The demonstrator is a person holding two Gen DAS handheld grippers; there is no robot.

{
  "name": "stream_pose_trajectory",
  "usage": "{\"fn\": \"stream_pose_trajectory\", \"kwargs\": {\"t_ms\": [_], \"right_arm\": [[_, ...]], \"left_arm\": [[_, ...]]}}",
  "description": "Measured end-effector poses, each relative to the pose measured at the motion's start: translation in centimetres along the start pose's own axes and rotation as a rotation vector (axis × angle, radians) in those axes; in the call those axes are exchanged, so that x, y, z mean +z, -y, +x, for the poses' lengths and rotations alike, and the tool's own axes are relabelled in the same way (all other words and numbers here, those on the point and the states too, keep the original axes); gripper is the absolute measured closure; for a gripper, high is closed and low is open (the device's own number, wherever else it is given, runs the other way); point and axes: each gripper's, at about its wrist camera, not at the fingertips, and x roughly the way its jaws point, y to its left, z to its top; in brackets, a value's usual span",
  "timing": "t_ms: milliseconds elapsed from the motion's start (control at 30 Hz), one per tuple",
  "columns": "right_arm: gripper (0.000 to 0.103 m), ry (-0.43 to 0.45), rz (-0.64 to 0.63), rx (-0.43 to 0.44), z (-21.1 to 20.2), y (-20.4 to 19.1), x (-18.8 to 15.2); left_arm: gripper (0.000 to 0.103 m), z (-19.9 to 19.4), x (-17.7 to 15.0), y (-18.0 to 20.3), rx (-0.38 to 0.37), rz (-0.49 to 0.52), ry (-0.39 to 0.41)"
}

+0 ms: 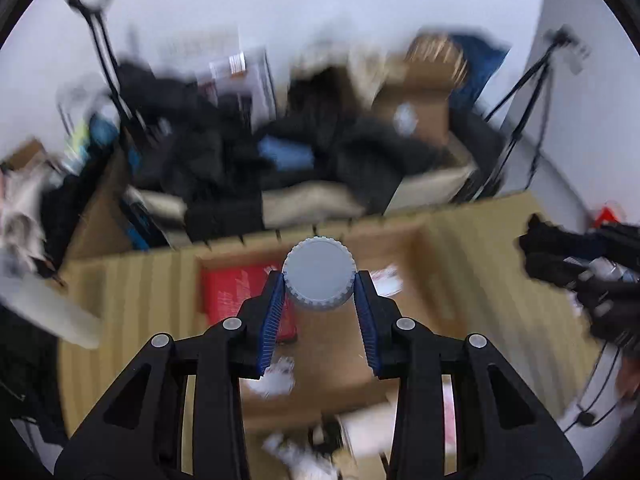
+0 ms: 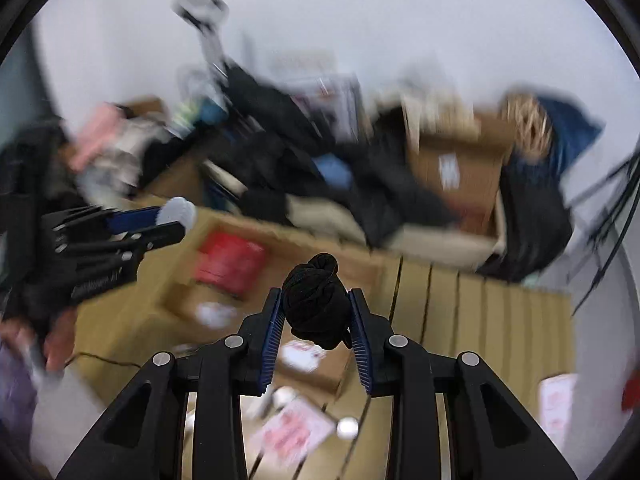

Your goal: Organize objects

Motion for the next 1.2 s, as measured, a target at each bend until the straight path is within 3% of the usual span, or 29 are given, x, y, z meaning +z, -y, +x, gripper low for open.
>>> {"fn": "stream_pose_trajectory", "kwargs": {"t_ms": [100,233,300,333,400,467,633,700,767,867,933,1000,1200], "right_arm": [[0.068,-0.125,0.068,-0.033,11.2,0.8,-0.5],[0.067,-0.194,0.138,-0.061,18.9,2.0,-0.8],[0.066,-0.213,0.136,-0.088,20.5,2.2,-0.8],[0.064,-0.217,0.117,-0.1,21.1,2.2,-0.5],[0.027,-0.189,0.068,-0.142,21.7,1.6,-0.6],[0.021,-0.147,0.03,-0.15,21.8,1.2,-1.1],[0.021,-0.116,0.015,-0.154,20.8,1.1,-0.9],[0.021,-0.101,0.02,-0.162,19.8,1.0,-0.7],[0.021,-0.074,0.045,-0.117,17.3,0.8,-0.3],[0.021,-0.024,0.032,-0.1,12.0,-0.1,0.5],[0.021,0.014,0.013,-0.102,7.6,-0.8,1.0],[0.02,0.052,0.01,-0.085,2.3,-1.4,1.0],[0.019,0.056,-0.094,-0.101,-10.6,-4.1,-2.2]], "left_arm": [[0.071,7.3,0.6,-0.5,-0.017,-0.039,-0.078],[0.07,12.3,0.1,-0.9,0.016,-0.036,-0.132],[0.064,13.7,-0.5,-1.1,0.055,-0.007,-0.141],[0.053,14.3,-0.9,-1.1,0.081,0.018,-0.133],[0.042,14.8,-1.6,-1.3,0.128,0.039,-0.116],[0.042,14.5,-1.8,-1.6,0.147,0.038,-0.101],[0.041,13.6,-2.3,-1.7,0.124,-0.022,-0.106],[0.041,13.0,-2.3,-1.5,0.118,-0.031,-0.125],[0.041,10.4,-2.0,-1.0,0.119,0.004,-0.099],[0.039,4.1,-1.5,-0.6,0.124,0.039,-0.047],[0.03,-0.5,-1.5,-0.8,0.141,0.034,-0.03],[0.026,-5.7,-2.0,-1.0,0.163,0.043,0.002],[0.014,-20.5,-5.8,-1.8,0.223,0.047,0.114]]}}
